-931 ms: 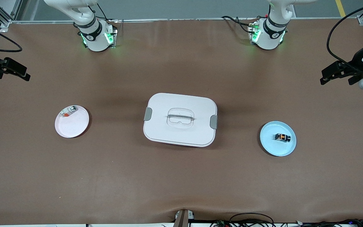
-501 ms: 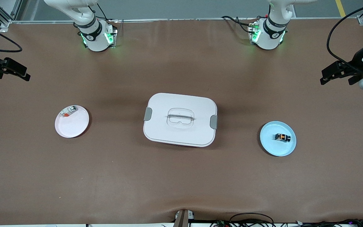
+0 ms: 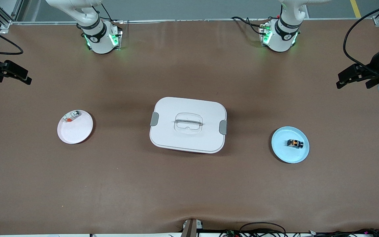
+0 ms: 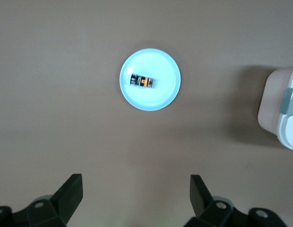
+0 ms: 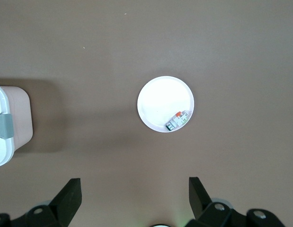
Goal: Transfer orange switch to right arm and place
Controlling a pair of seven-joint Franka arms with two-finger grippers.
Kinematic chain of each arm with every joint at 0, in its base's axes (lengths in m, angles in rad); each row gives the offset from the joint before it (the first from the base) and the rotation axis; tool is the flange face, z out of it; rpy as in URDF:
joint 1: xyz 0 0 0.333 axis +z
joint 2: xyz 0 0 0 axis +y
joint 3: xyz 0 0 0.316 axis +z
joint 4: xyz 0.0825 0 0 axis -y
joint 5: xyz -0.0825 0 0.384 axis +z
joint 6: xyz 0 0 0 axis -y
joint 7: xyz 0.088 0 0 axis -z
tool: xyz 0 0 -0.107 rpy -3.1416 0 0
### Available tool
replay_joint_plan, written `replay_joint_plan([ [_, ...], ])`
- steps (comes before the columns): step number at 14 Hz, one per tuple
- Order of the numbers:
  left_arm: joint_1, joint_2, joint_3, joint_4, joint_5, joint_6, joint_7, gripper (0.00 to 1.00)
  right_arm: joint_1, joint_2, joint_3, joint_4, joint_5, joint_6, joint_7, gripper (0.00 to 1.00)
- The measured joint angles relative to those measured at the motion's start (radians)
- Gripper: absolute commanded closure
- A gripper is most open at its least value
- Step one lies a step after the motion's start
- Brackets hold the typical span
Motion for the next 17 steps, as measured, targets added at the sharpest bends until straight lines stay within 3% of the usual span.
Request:
replay_joint_plan([
  [6,-0.001,0.142,-0.001,-0.024,0.0,0.025,0.001,0.0,0.0,0.0,0.0,-0.002,0.0,0.0,0.0,0.0],
  [17,-0.03,0.363,-0.009,-0.07,0.017,0.312,0.038,0.0,0.0,-0.002,0.0,-0.005,0.0,0.0,0.0,0.0],
])
